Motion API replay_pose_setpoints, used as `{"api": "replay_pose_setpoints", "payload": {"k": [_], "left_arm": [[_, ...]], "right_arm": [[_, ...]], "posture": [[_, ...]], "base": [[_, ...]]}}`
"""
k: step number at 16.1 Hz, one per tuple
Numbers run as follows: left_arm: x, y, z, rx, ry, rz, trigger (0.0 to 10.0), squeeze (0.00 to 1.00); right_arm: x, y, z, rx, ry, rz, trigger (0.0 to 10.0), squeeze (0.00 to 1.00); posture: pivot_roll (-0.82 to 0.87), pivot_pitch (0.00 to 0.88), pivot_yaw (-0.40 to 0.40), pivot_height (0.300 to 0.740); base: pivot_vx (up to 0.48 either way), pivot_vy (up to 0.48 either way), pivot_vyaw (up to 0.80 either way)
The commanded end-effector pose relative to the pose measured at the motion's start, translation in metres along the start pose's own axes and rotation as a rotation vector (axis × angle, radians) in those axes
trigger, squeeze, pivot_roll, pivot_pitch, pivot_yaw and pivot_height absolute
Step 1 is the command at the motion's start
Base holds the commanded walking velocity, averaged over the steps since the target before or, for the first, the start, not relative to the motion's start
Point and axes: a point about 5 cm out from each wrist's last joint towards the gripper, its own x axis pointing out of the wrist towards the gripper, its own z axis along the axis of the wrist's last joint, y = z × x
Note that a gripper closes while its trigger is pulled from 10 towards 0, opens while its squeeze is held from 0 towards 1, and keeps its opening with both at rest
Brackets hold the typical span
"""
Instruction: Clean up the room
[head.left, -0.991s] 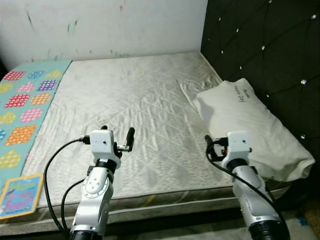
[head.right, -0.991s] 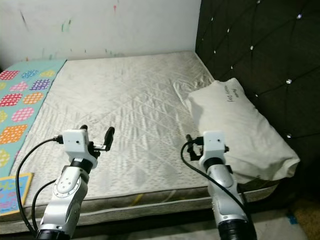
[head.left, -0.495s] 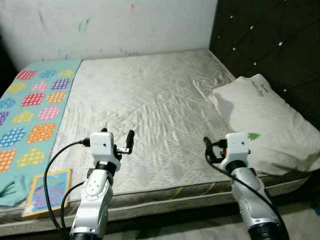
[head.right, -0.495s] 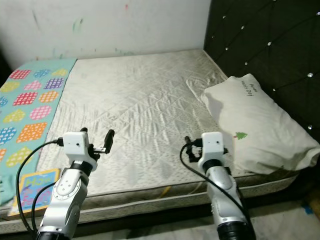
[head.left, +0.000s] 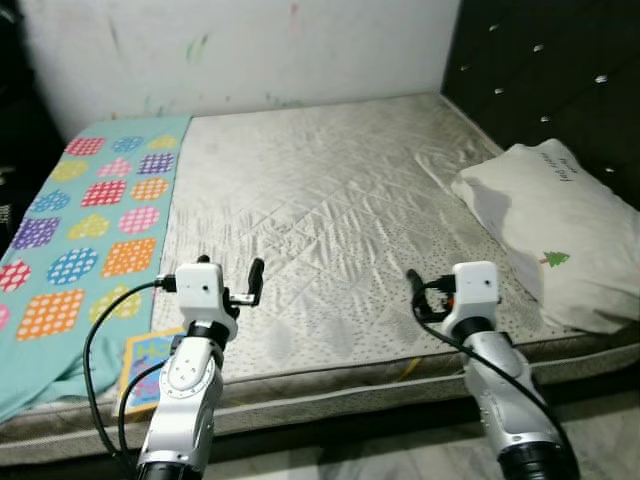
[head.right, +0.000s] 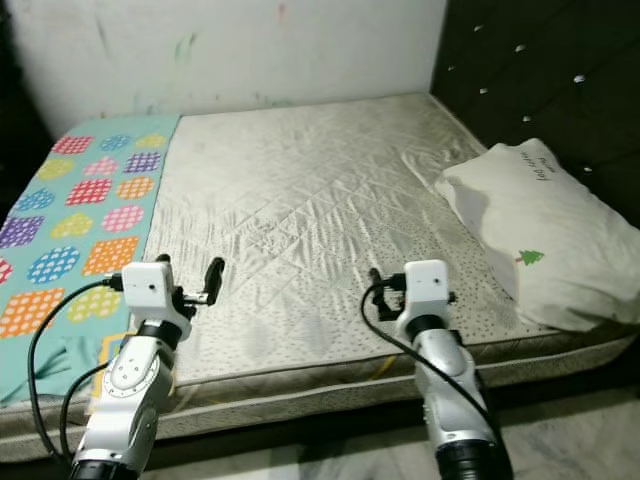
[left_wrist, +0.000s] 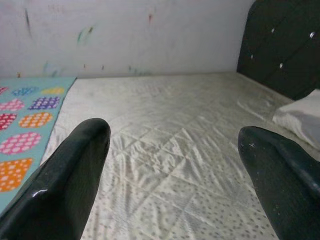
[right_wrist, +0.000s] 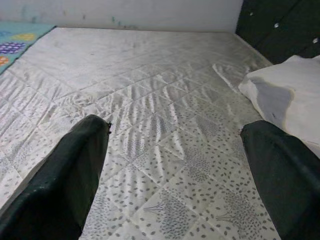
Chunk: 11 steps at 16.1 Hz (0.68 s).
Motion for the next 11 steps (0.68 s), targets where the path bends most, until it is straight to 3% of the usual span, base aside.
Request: {"api": "replay_pose_setpoints", "payload": {"k": [1, 3, 11], "left_arm": [[-0.003, 0.011, -0.001, 0.023, 0.008, 0.029, 10.0, 0.00], [-0.009, 0.014, -0.002, 0.030, -0.001, -0.003, 10.0, 0.00], [-0.004, 0.004, 0.003, -0.001, -0.028, -0.042, 10.0, 0.00]], "right_arm": [[0.003, 0.012, 0.005, 0.014, -0.017, 0.036, 10.0, 0.00], [0.002, 0.012, 0.005, 0.011, -0.016, 0.039, 10.0, 0.00], [0.003, 0.015, 0.005, 0.004, -0.017, 0.042, 10.0, 0.00]], "posture": [[-0.05, 0.000, 0.037, 0.740], [-0.05, 0.000, 0.037, 0.740], [-0.05, 0.000, 0.039, 0.740]], "base": [[0.000, 0.454, 0.00], [0.000, 0.000, 0.00], [0.033, 0.000, 0.00]]}}
